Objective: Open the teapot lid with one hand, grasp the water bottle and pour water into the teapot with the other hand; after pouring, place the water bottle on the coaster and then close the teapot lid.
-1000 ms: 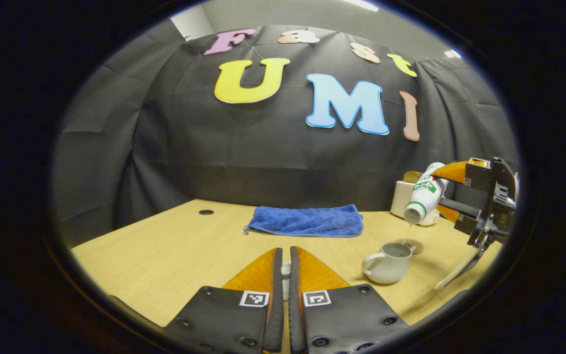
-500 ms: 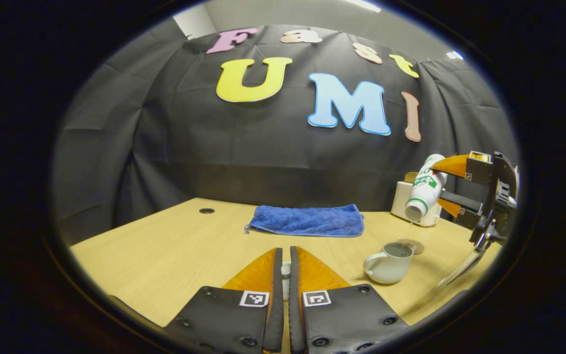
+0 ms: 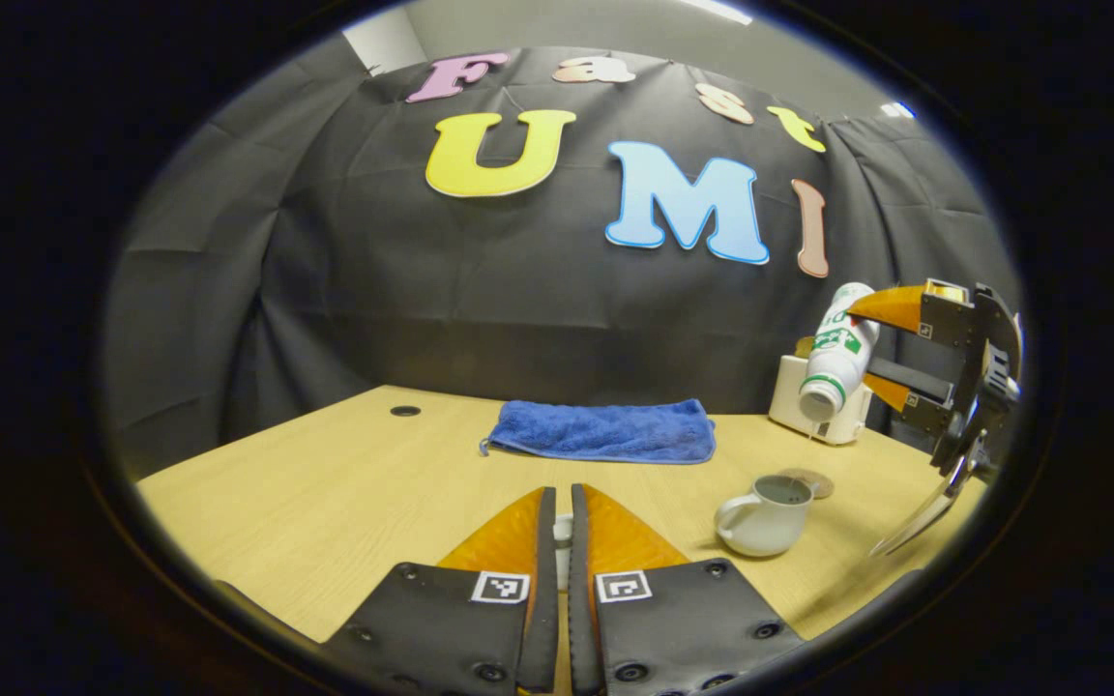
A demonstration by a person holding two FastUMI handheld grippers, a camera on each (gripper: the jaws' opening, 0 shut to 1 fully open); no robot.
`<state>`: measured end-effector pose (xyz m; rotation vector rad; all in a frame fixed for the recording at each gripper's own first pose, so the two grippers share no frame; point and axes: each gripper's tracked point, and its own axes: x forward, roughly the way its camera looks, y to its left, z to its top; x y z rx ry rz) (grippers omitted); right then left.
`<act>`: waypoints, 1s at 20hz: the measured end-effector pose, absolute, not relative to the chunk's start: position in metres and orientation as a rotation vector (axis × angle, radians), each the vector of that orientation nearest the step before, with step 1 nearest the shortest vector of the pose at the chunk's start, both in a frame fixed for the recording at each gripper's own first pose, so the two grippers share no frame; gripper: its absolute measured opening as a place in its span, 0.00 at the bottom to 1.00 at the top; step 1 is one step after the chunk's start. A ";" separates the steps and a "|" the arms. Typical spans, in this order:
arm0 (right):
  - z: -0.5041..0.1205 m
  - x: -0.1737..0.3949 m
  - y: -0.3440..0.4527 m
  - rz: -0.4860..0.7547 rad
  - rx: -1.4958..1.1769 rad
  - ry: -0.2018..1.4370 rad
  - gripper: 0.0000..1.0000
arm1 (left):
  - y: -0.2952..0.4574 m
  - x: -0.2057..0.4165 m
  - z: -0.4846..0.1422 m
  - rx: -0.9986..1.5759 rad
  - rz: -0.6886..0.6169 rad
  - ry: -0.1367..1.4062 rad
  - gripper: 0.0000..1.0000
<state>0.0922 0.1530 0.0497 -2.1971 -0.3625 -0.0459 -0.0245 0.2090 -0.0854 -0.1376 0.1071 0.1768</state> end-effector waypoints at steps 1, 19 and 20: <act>0.051 0.091 0.154 -0.049 -2.196 -0.364 0.70 | 0.210 -0.026 -0.086 -0.138 0.177 0.108 0.15; -0.004 0.083 0.101 -0.083 -1.366 -0.159 0.70 | 0.186 -0.027 -0.083 -0.135 0.156 0.110 0.11; -0.005 0.084 0.098 -0.090 -1.302 -0.160 0.70 | 0.182 -0.027 -0.082 -0.126 0.151 0.112 0.11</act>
